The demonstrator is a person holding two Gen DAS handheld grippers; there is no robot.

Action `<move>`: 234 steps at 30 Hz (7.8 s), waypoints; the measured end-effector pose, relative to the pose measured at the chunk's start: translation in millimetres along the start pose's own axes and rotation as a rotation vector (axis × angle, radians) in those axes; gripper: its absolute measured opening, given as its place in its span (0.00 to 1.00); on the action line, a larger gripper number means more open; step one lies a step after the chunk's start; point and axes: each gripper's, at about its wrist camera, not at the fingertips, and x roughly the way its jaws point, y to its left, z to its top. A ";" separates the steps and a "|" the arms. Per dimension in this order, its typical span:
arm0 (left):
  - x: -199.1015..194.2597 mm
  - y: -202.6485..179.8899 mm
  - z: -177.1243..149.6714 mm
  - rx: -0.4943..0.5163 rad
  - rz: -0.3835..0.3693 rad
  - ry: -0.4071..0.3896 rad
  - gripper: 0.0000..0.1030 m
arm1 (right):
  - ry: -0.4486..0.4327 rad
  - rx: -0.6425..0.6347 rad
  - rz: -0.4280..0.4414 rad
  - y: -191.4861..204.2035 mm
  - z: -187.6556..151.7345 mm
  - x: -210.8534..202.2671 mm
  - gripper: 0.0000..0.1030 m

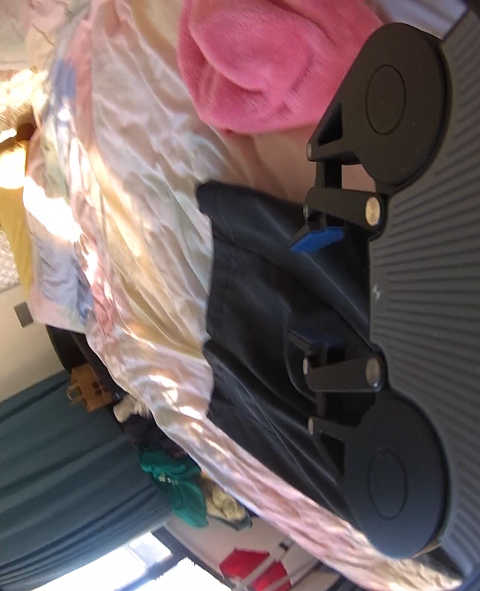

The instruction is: Fold clothes

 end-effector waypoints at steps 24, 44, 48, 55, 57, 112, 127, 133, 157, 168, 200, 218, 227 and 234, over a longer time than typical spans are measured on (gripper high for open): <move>15.2 8.4 -0.3 -0.156 0.050 0.026 0.91 | 0.143 0.190 0.090 -46.9 -6.8 62.4 0.72; 14.2 11.3 0.5 -0.200 0.060 0.025 0.92 | 0.224 0.262 0.253 -42.5 -11.9 63.5 0.71; 15.0 12.3 -0.1 -0.210 0.063 0.030 0.92 | 0.187 0.262 0.395 -34.3 -11.1 54.7 0.72; 15.4 14.7 -1.6 -0.234 0.060 0.038 0.92 | 0.209 0.204 0.346 -28.5 -11.7 57.7 0.67; 15.8 15.7 -2.2 -0.241 0.058 0.041 0.92 | 0.230 0.224 0.319 -31.8 -13.7 61.1 0.62; -6.6 173.1 -13.0 -0.793 0.000 0.229 0.81 | 0.147 0.178 0.210 -32.6 -6.3 49.0 0.09; 5.9 179.4 -8.7 -0.858 -0.077 0.198 0.59 | 0.136 0.386 0.204 -54.6 -6.9 68.3 0.10; 8.8 189.2 -14.4 -0.936 -0.107 0.195 0.58 | 0.127 0.548 0.237 -69.6 -9.2 79.2 0.14; -46.1 180.3 3.8 -0.889 -0.270 -0.201 0.07 | 0.037 0.498 0.323 -74.7 -0.5 41.8 0.06; -55.5 181.7 17.2 -0.866 -0.228 -0.198 0.07 | 0.020 0.436 0.303 -67.2 5.5 33.1 0.06; 279.4 131.5 258.9 -0.653 0.053 -0.046 0.27 | 0.065 -0.034 0.300 225.6 61.0 235.8 0.14; 132.1 148.8 130.2 -0.838 -0.019 -0.020 0.78 | 0.306 0.489 0.566 81.8 -13.8 137.6 0.68; 165.7 164.3 86.0 -0.979 -0.054 -0.069 0.78 | 0.377 0.485 0.659 94.6 -19.4 182.8 0.70; 212.9 161.4 112.6 -0.988 0.035 -0.137 0.67 | 0.276 0.491 0.667 118.9 -13.0 214.3 0.69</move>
